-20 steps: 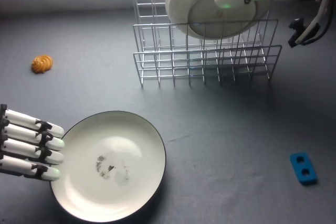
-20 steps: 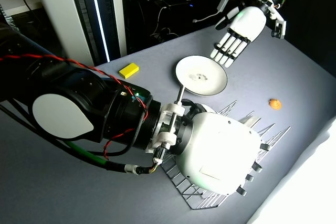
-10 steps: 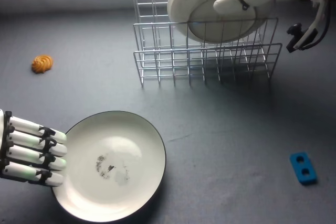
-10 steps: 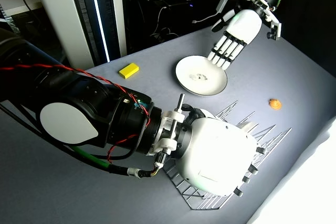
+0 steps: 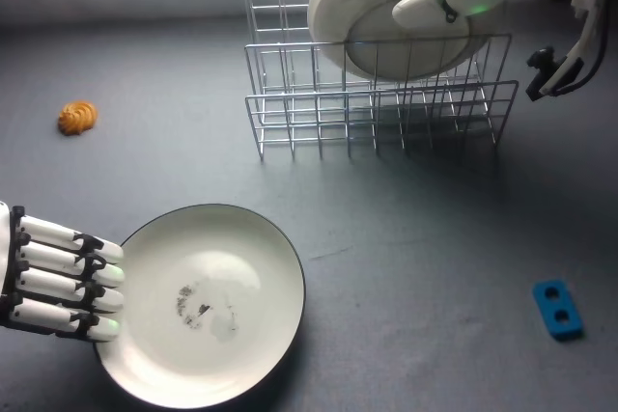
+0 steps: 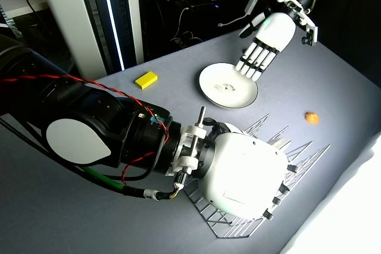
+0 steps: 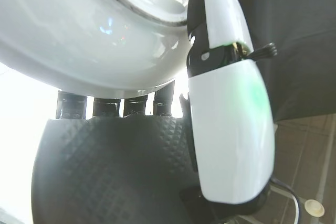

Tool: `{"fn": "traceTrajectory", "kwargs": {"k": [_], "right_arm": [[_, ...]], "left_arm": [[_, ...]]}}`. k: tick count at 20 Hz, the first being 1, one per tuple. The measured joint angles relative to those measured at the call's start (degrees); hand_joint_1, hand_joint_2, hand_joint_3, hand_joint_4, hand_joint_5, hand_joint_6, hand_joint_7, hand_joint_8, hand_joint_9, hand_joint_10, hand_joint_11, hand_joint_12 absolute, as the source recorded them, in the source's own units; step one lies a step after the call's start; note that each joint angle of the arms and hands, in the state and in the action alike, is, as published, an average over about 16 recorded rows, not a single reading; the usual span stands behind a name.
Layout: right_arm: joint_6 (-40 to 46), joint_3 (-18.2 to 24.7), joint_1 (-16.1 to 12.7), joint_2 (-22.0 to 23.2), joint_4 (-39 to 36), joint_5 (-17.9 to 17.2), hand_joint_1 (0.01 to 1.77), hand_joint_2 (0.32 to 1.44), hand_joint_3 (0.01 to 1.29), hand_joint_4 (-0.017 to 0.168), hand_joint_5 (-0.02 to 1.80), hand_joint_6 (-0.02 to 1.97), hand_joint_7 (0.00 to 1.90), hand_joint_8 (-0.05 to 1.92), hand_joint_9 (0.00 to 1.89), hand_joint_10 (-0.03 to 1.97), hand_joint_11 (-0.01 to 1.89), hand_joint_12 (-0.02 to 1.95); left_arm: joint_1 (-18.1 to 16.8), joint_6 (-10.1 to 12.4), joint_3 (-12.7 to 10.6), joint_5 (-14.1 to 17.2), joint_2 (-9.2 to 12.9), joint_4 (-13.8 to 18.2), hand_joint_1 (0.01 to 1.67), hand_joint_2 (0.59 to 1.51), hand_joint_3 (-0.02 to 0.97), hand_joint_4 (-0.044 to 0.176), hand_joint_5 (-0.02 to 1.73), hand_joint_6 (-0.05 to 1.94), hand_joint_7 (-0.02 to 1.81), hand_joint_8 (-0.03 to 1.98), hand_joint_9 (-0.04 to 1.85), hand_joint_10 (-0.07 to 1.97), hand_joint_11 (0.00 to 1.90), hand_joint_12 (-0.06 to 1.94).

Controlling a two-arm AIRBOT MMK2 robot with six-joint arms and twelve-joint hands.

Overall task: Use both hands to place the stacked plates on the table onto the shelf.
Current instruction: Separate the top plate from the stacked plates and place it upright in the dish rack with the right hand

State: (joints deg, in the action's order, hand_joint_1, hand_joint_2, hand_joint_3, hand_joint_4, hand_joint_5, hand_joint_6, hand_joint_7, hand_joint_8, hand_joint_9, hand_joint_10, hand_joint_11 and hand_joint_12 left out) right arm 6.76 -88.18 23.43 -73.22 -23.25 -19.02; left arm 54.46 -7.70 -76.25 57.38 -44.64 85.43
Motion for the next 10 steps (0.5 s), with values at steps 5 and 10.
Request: {"fn": "traceTrajectory", "kwargs": {"k": [5, 10], "right_arm": [[0.08, -0.03, 0.32, 0.02, 0.18, -0.73, 1.22, 1.01, 0.01, -0.006, 0.89, 0.68, 1.02, 0.31, 1.12, 0.01, 0.78, 1.08], [0.10, -0.05, 0.56, 0.02, 0.18, -1.13, 1.20, 1.01, 0.01, -0.007, 0.81, 0.38, 0.91, 0.07, 0.95, 0.01, 0.62, 1.10]], "left_arm": [[0.35, 0.03, 0.62, -0.94, 0.24, -0.58, 0.02, 1.138, 0.018, 0.002, 0.10, 0.00, 0.06, 0.01, 0.02, 0.01, 0.02, 0.02], [0.80, 0.06, 1.40, -1.87, 0.48, -1.20, 0.02, 1.135, 0.018, 0.001, 0.10, 0.00, 0.06, 0.01, 0.02, 0.01, 0.02, 0.02]]}}
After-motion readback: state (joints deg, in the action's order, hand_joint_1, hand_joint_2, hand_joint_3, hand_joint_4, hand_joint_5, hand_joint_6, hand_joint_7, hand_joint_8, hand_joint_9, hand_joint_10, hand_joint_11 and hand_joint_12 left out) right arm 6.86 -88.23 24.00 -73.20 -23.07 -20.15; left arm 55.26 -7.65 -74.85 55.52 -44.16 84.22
